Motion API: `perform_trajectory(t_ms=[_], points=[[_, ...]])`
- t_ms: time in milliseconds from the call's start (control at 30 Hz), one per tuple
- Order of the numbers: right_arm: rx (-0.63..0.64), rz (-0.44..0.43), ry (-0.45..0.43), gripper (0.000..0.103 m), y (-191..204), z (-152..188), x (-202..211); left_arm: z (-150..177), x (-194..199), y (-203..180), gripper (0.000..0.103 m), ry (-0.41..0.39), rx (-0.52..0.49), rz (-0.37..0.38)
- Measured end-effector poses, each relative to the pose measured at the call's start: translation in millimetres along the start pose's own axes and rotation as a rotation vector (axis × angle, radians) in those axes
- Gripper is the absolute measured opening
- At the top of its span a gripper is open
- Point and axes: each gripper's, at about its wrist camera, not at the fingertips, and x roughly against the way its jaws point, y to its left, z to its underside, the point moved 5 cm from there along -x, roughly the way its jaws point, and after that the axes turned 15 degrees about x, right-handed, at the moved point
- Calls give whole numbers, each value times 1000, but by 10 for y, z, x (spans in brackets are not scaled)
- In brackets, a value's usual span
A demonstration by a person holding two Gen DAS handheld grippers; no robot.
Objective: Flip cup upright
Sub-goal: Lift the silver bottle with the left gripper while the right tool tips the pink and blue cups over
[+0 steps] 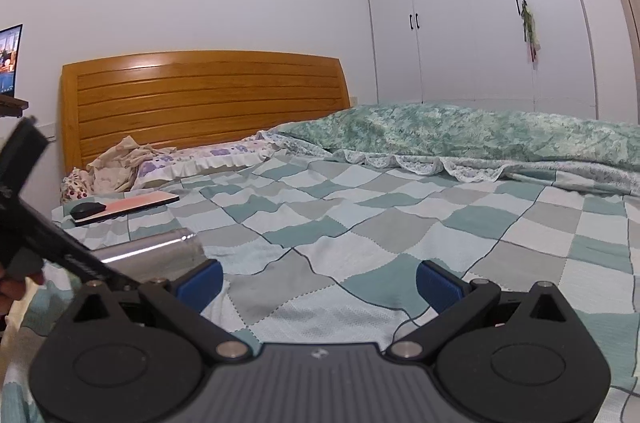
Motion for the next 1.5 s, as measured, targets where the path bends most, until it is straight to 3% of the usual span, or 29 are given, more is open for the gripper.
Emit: perform_trajectory(t_ms=[300, 500, 833, 967, 1133, 1167, 1200, 1233, 1300, 1500], points=[[139, 37, -83, 103, 374, -315, 466, 425, 799, -402, 63, -75, -126, 181], [187, 62, -85, 103, 648, -459, 857, 846, 1113, -557, 64, -95, -175, 258], [140, 94, 17, 103, 836, -285, 1401, 1435, 1137, -623, 64, -154, -258, 273], [118, 102, 50, 103, 885, -197, 1542, 1579, 988, -567, 64, -98, -239, 268], [98, 114, 83, 103, 986, -121, 1658, 1615, 964, -481, 64, -102, -221, 296], [95, 115, 89, 103, 1004, -112, 1667, 1614, 966, -466, 64, -91, -214, 299], [92, 117, 97, 103, 1030, -104, 1676, 1619, 975, -461, 72, -83, -212, 292], [90, 119, 105, 103, 1054, -101, 1683, 1617, 1007, -445, 90, -89, -213, 277], [89, 125, 122, 103, 1113, -105, 1710, 1600, 1144, -401, 103, -144, -219, 284], [88, 180, 134, 103, 1228, -265, 1788, 1471, 1649, -44, 103, -247, -187, 373]])
